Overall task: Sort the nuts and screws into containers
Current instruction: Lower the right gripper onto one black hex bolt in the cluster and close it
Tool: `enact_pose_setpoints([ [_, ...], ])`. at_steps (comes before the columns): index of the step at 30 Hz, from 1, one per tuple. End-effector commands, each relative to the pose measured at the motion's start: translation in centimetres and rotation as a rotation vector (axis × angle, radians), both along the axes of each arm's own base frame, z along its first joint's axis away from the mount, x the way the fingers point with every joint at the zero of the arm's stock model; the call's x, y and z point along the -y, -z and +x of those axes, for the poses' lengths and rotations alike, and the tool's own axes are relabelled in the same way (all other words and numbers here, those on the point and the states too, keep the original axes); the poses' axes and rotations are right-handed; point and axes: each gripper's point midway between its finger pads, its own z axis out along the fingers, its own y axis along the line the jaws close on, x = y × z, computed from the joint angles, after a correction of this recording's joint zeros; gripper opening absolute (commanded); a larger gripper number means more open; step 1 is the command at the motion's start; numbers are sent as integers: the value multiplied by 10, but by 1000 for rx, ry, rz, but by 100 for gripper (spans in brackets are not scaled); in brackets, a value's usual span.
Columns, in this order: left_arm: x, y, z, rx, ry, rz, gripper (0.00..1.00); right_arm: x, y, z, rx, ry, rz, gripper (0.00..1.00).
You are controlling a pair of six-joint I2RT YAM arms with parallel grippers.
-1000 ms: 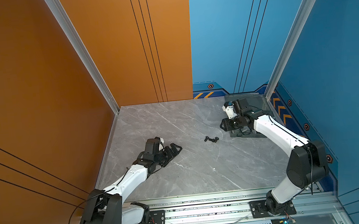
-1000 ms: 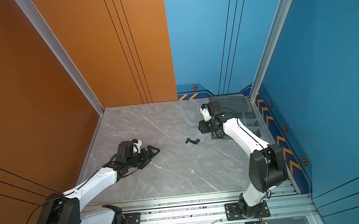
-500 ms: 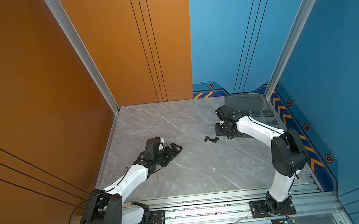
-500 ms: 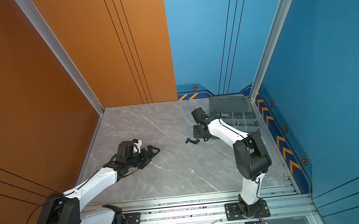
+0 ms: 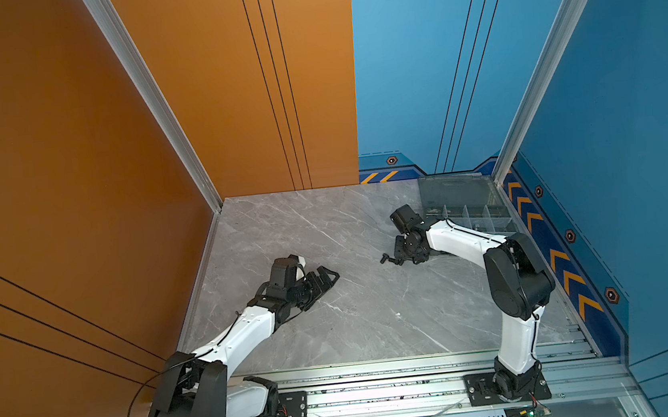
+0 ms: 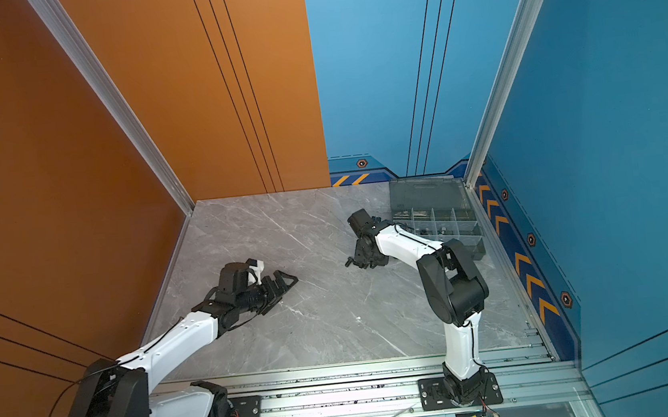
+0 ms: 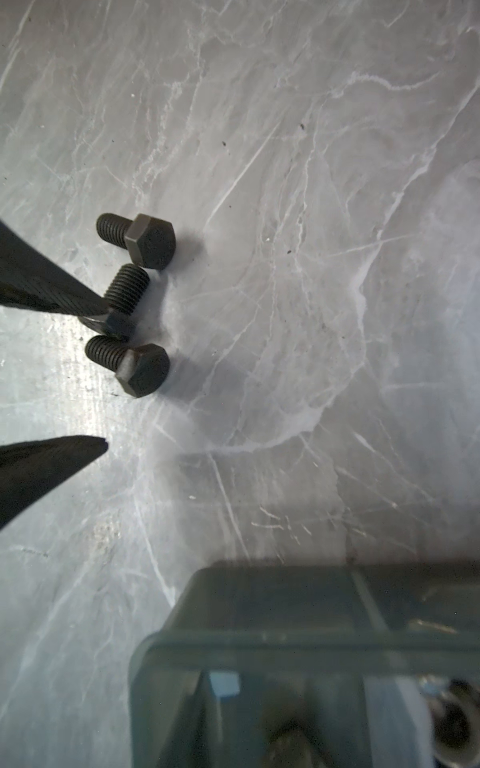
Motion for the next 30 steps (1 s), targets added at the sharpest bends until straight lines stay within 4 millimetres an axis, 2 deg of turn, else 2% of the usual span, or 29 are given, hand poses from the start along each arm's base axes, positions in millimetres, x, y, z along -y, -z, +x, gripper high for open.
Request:
enact_pose_setpoints([
  [1, -1, -6, 5, 20, 1, 4, 98, 0, -1, 10, 24, 30, -18, 50],
  [12, -3, -4, 5, 17, -2, 5, 98, 1, 15, 12, -9, 19, -41, 50],
  [30, -4, -3, 4, 13, -5, 5, 98, 2, 30, 13, -39, 7, -54, 48],
])
